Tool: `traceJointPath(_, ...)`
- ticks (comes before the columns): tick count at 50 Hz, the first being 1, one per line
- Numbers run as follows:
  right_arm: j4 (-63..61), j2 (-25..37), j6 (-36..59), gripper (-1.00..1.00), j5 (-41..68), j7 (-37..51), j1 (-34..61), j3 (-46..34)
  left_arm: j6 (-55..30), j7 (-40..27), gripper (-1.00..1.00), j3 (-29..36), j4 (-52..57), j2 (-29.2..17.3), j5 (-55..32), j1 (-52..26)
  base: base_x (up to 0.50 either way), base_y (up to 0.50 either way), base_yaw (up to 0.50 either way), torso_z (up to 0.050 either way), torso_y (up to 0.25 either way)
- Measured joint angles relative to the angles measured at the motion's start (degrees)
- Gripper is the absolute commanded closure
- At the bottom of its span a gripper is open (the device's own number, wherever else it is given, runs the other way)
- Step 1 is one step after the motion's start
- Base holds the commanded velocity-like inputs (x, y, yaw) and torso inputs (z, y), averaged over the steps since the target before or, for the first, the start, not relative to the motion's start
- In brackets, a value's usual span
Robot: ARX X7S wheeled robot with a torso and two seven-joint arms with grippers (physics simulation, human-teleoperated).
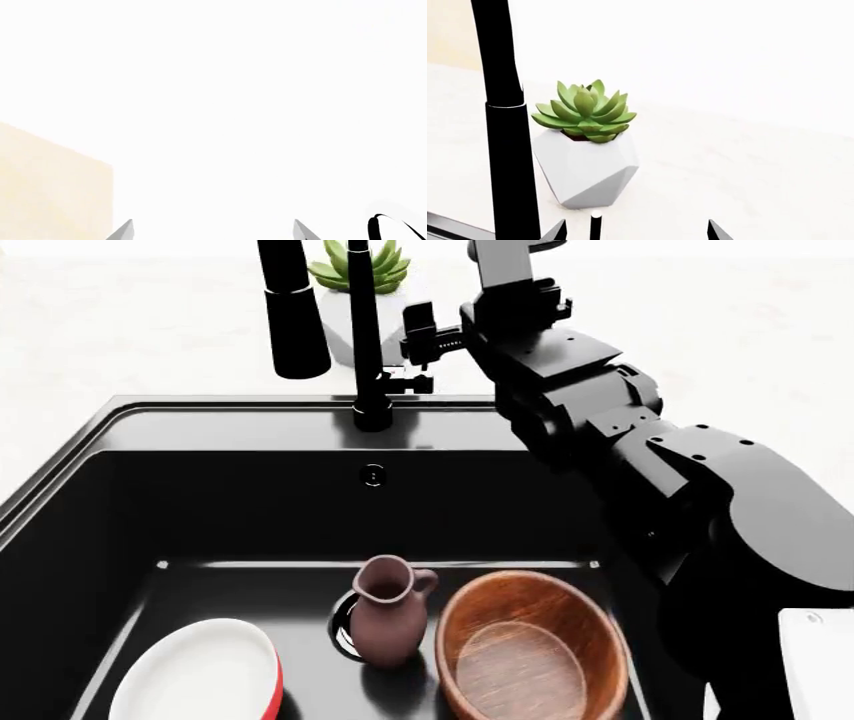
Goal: Pick the bowl and bowl and place them in the sink. Then turn on the water.
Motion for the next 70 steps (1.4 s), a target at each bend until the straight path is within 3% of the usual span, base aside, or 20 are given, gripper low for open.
traceJointPath(70,0.72,0.00,-2.53,-1.00,0.92,-2.67,2.59,-0.03,2.90,-0.33,-1.00,-4.12,2.05,0.00,1.58,1.68,0.00,0.00,0.00,0.005,-0.044)
